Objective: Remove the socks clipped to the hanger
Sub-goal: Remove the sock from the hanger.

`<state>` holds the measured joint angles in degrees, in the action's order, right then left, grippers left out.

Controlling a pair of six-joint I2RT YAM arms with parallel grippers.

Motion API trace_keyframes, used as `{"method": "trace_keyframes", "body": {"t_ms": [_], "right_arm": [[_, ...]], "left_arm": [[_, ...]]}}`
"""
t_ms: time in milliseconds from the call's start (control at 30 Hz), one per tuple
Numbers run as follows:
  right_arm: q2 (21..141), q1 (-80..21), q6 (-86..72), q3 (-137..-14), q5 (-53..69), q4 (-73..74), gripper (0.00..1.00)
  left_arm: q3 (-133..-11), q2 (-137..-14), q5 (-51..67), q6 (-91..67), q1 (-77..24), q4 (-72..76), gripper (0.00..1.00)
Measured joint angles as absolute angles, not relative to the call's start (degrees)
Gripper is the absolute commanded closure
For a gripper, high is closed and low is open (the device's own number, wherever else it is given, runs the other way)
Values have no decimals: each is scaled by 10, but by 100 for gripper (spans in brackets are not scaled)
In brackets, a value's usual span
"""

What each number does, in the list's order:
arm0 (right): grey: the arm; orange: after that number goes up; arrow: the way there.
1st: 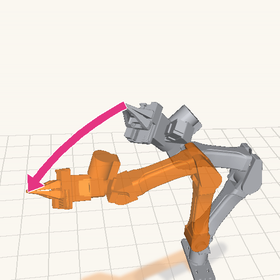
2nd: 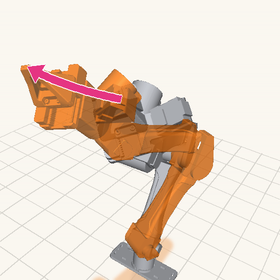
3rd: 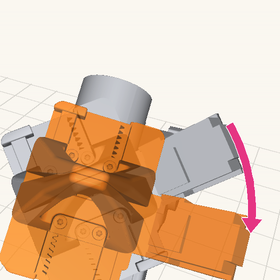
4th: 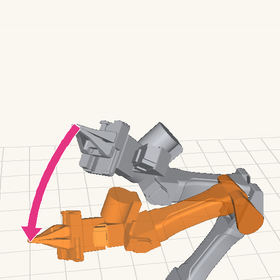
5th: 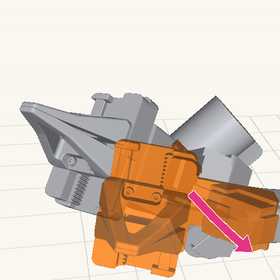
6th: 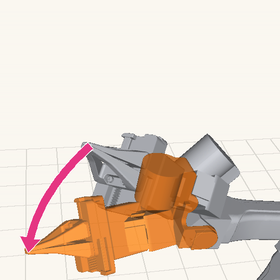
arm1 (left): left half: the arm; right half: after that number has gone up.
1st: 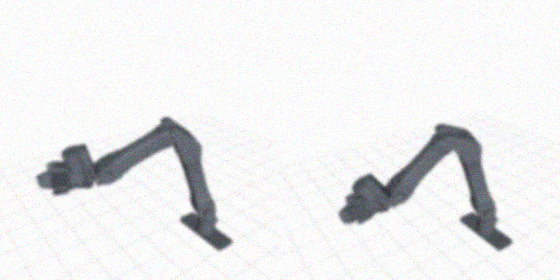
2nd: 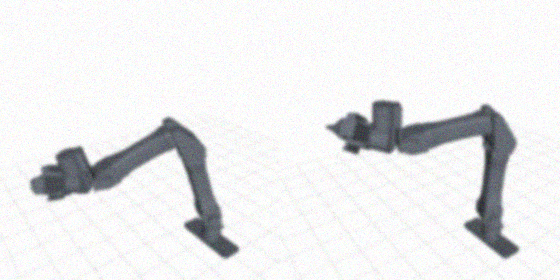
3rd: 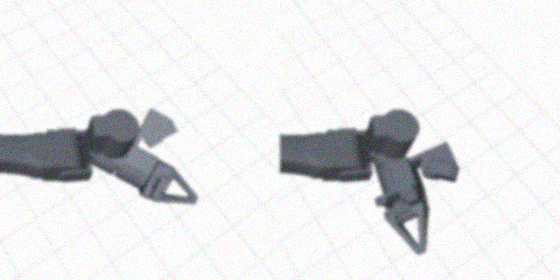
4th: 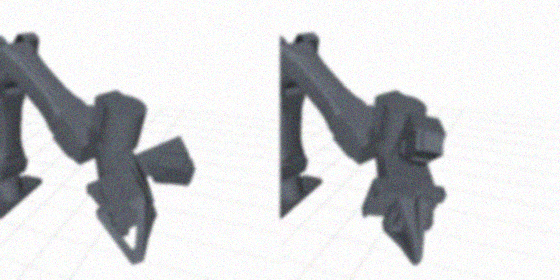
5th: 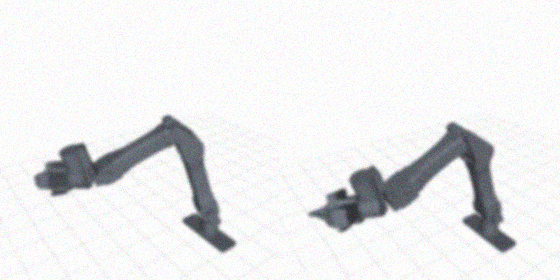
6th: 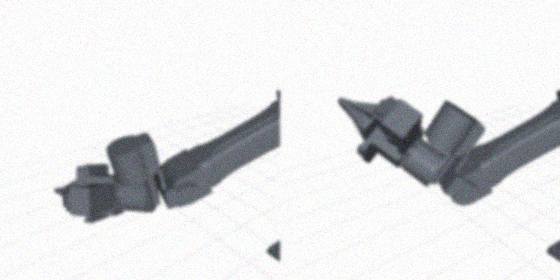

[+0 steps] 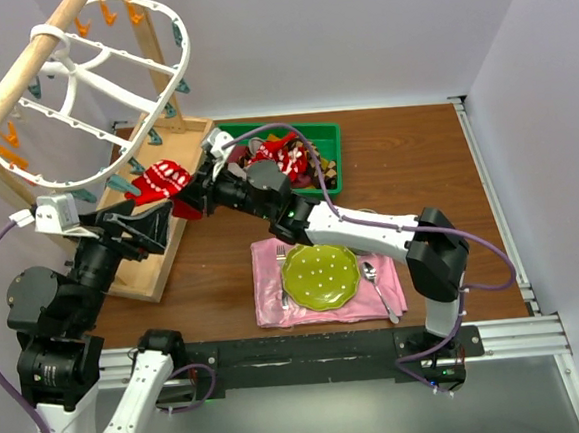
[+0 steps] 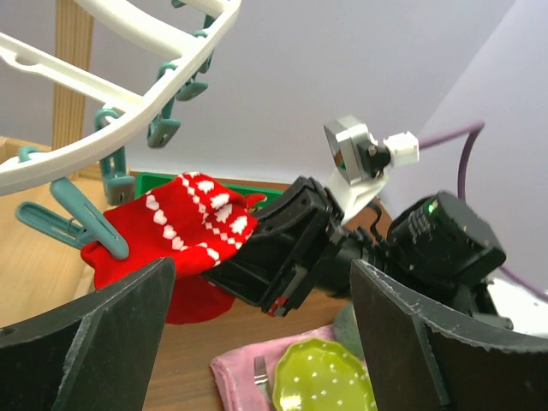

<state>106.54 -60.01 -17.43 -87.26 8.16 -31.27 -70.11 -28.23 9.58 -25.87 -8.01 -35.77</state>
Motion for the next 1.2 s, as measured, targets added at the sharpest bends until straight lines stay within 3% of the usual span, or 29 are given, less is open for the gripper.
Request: {"method": "trace_keyframes", "body": {"t_ms": [733, 1200], "right_arm": [[1066, -563, -160, -867, 42, -257, 100], [1064, -562, -166, -838, 35, -267, 100]], "left_arm": [[-718, -319, -75, -419, -91, -412, 21], [-688, -330, -77, -455, -92, -376, 27]]}}
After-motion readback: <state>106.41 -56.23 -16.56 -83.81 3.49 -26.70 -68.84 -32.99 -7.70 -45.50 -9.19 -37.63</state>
